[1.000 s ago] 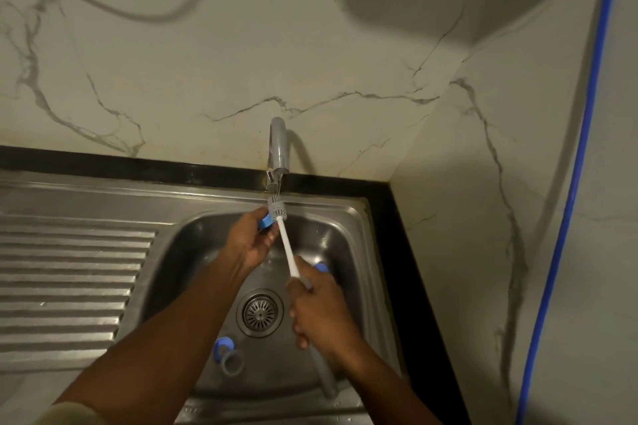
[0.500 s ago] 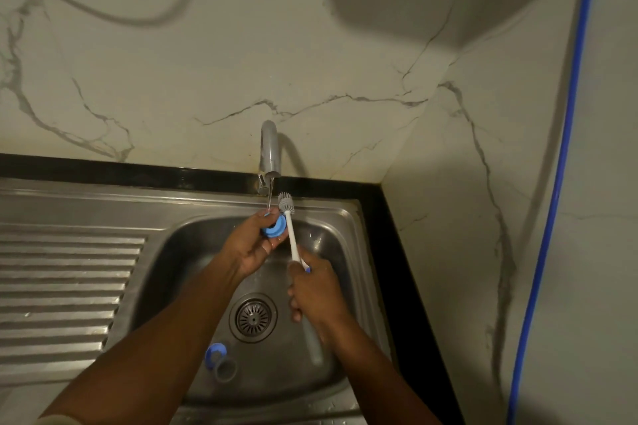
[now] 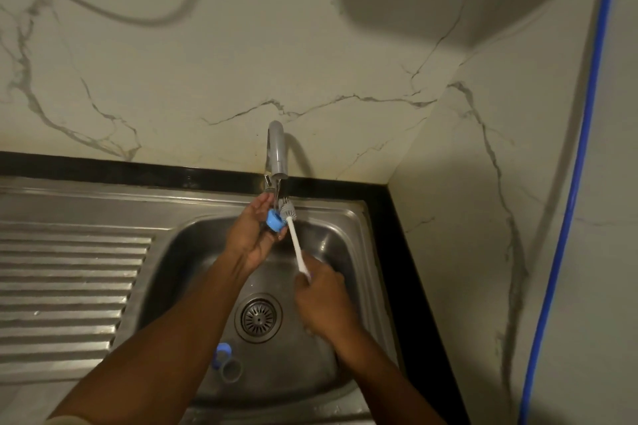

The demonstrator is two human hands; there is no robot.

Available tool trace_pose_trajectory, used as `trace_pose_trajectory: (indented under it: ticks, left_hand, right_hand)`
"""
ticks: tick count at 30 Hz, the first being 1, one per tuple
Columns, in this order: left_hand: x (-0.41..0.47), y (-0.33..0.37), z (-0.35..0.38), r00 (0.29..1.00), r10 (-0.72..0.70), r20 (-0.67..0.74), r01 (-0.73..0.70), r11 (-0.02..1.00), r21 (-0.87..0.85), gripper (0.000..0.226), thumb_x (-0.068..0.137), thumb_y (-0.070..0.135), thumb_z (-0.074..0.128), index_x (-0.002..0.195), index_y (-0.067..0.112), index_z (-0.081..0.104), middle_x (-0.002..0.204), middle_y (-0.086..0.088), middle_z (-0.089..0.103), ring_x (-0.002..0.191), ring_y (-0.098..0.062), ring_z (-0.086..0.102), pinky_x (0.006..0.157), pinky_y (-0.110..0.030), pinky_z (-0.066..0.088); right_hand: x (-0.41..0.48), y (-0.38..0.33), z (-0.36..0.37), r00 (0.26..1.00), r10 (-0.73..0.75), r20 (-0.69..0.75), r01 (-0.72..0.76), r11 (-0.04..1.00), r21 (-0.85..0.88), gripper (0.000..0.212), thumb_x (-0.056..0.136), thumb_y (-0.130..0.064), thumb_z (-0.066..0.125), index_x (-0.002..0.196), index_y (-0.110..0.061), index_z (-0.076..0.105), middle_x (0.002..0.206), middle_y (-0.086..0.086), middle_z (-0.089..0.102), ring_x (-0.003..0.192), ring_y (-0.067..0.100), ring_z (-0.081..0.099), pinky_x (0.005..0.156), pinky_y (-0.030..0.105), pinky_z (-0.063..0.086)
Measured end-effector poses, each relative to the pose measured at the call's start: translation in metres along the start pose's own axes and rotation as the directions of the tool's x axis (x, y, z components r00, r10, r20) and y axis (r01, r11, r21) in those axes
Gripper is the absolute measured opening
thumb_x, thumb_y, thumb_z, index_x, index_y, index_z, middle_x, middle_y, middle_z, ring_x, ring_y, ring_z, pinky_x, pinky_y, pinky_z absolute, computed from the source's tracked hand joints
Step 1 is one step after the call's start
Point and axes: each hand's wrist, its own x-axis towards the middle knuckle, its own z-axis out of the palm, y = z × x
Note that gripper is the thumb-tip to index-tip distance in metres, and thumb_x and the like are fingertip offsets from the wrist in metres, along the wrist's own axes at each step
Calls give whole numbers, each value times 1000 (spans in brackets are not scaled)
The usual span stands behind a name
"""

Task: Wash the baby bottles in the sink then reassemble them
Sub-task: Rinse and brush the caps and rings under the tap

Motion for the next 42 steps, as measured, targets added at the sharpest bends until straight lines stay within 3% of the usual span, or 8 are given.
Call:
trace_pose_trajectory:
  ticks: [4, 11, 15, 20, 27, 32, 37, 42]
  left_hand:
    - [3, 5, -9, 998, 23, -56, -20, 998, 55, 35, 100, 12, 55, 135, 10, 53, 132, -20, 58, 107, -31, 65, 91, -44, 56]
    - [5, 9, -13, 997, -30, -64, 39, 989, 143, 22, 102, 11, 49, 118, 2, 60, 125, -22, 63, 101, -28, 67, 76, -34, 60]
    - [5, 22, -17, 996, -41, -84, 57, 978, 200, 17, 102, 12, 49, 111, 4, 62, 115, -20, 64, 98, -29, 68, 90, -42, 56]
    - [-2, 18, -2, 995, -72, -69, 88, 961, 261, 14, 101, 9, 52, 109, 2, 62, 116, -22, 65, 101, -31, 68, 86, -40, 58]
    - [1, 18, -1, 997, -53, -57, 70, 926, 372, 21, 96, 9, 60, 115, -1, 62, 121, -22, 63, 111, -34, 66, 92, -42, 58]
    - [-4, 9, 2, 997, -23, -75, 52, 914, 402, 14, 92, 10, 67, 104, 6, 62, 122, -19, 62, 112, -31, 63, 94, -42, 56]
    - [-3, 9, 3, 993, -36, -113, 77, 921, 381, 18, 92, 7, 66, 109, 3, 62, 120, -16, 61, 108, -29, 63, 87, -39, 59]
    - [3, 3, 18, 983, 53, -176, 29, 901, 433, 15, 96, 7, 62, 110, 5, 59, 113, -16, 61, 96, -26, 65, 67, -32, 62]
  right_hand:
    - [-31, 5, 5, 997, -50, 56, 54, 996, -69, 51, 101, -19, 42, 146, -44, 38, 106, 1, 64, 79, 8, 64, 69, 21, 55]
    - [-11, -9, 23, 999, 41, -11, -40, 995, 88, 46, 102, -21, 43, 145, -39, 41, 102, 6, 67, 71, 8, 61, 66, 29, 60]
    - [-30, -10, 37, 999, -2, -32, 2, 1000, 16, 48, 102, -19, 43, 147, -36, 40, 106, 7, 67, 75, 8, 59, 70, 28, 58]
    - [-11, -18, 41, 988, 52, -147, -37, 994, 98, 41, 102, -21, 45, 142, -29, 46, 108, 7, 68, 81, 11, 63, 80, 40, 60]
    - [-17, -6, 40, 989, 19, -148, -8, 997, 77, 44, 103, -21, 44, 145, -31, 43, 96, 1, 68, 72, 11, 68, 61, 25, 59]
    - [-11, 32, -6, 976, -18, -219, 16, 1000, -8, 16, 96, -19, 51, 95, -21, 68, 66, -6, 61, 50, -3, 57, 47, 11, 39]
    - [-2, 113, -57, 925, 80, -370, -183, 951, -251, 19, 90, -29, 55, 92, -14, 65, 90, 6, 67, 83, 25, 66, 69, 30, 50]
    - [20, 175, -77, 880, 118, -461, -337, 838, -428, 22, 101, -18, 46, 111, -5, 61, 109, 11, 63, 95, 27, 63, 72, 31, 44]
